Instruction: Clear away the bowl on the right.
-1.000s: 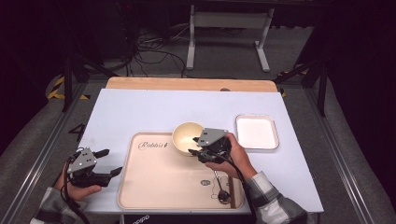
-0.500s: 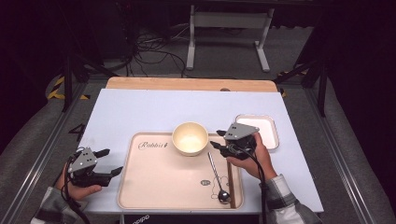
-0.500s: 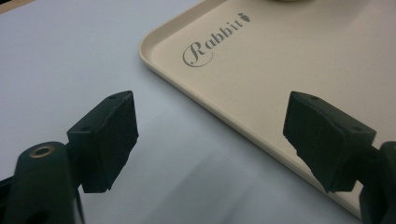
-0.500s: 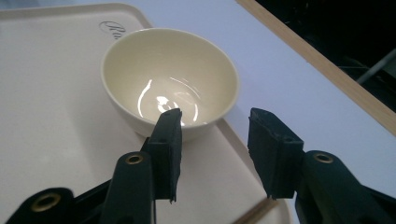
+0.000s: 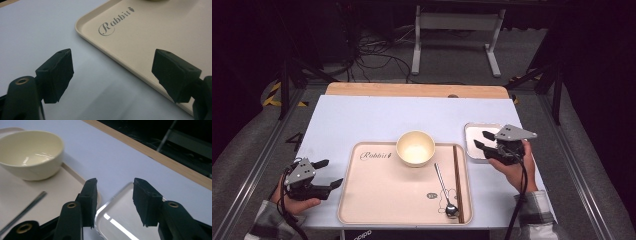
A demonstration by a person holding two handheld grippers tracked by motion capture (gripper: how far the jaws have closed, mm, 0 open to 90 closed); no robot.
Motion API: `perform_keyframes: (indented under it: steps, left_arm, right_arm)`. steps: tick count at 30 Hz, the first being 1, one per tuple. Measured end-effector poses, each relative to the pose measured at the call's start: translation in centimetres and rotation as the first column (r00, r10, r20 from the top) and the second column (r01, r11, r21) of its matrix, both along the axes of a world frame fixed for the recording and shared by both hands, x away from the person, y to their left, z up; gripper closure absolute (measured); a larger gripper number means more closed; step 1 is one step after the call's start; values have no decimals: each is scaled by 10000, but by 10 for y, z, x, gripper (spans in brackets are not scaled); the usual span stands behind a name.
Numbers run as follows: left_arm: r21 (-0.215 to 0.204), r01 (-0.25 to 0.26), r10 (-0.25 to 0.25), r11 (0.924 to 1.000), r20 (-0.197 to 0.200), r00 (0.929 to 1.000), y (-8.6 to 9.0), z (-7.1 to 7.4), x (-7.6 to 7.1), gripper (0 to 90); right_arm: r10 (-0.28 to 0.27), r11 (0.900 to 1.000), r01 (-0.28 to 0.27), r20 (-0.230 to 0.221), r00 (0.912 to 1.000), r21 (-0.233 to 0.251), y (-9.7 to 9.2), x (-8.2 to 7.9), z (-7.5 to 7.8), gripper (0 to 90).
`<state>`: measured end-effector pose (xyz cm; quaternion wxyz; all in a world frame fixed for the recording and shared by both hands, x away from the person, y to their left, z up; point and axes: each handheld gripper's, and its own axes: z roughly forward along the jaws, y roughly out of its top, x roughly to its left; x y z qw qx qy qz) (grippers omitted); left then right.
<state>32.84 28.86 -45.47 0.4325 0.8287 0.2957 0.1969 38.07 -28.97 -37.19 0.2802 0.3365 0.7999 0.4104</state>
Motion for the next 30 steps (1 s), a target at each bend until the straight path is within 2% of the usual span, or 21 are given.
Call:
perform_keyframes:
  steps: [2, 5, 8, 10, 12, 13, 16, 17, 19, 22, 25, 27, 30]
  left_arm:
    - [15, 15, -15, 10000, 12, 10000, 0, 0, 0, 184]
    - [39, 11, -11, 10000, 20, 10000, -1, 0, 1, 184]
    - [27, -3, 3, 10000, -4, 10000, -1, 0, 1, 183]
    - [64, 33, -33, 10000, -3, 10000, -1, 0, 1, 183]
    - [71, 42, -41, 10000, -40, 10000, -2, -1, 1, 183]
    - [93, 51, -51, 9999, -43, 10000, -2, -1, 1, 183]
    - [98, 28, -28, 9999, -25, 10000, -1, -1, 1, 184]
    - [101, 42, -43, 9999, 7, 10000, -1, -1, 1, 184]
    - [71, 29, -29, 10000, -7, 10000, -1, -1, 1, 184]
    - [109, 38, -38, 9999, -31, 10000, -1, -1, 1, 184]
    - [103, 47, -46, 9999, -72, 10000, -1, -2, 2, 184]
    - [115, 63, -61, 9999, -121, 9999, -1, -2, 2, 183]
    - [139, 51, -49, 9999, -79, 10000, -1, -2, 2, 184]
  right_arm:
    - [-613, 9980, 613, -31, 9981, -125, -16, 3, -4, 560]
    - [-1349, 9907, 1354, -350, 9902, 122, -39, 8, -12, 559]
    - [-1731, 9847, 1740, -552, 9834, 117, -53, 11, -18, 560]
    - [-2241, 9744, 2249, -759, 9716, 19, -62, 14, -23, 560]
    - [-2327, 9719, 2350, -917, 9682, 145, -67, 16, -26, 561]
    - [-2564, 9647, 2616, -1185, 9593, 301, -76, 18, -32, 582]
    - [-2710, 9596, 2792, -1552, 9500, 337, -84, 21, -40, 633]
    - [-2777, 9568, 2883, -1765, 9443, 370, -87, 23, -43, 661]
    - [-2804, 9526, 2982, -2073, 9372, 596, -92, 25, -48, 675]
    - [-2941, 9465, 3184, -2657, 9181, 523, -95, 30, -57, 675]
    - [-3119, 9404, 3377, -2941, 9035, 401, -98, 34, -63, 655]
    - [-3339, 9313, 3624, -3116, 8896, 369, -102, 36, -67, 654]
    - [-3289, 9292, 3667, -3519, 8764, 449, -105, 38, -72, 660]
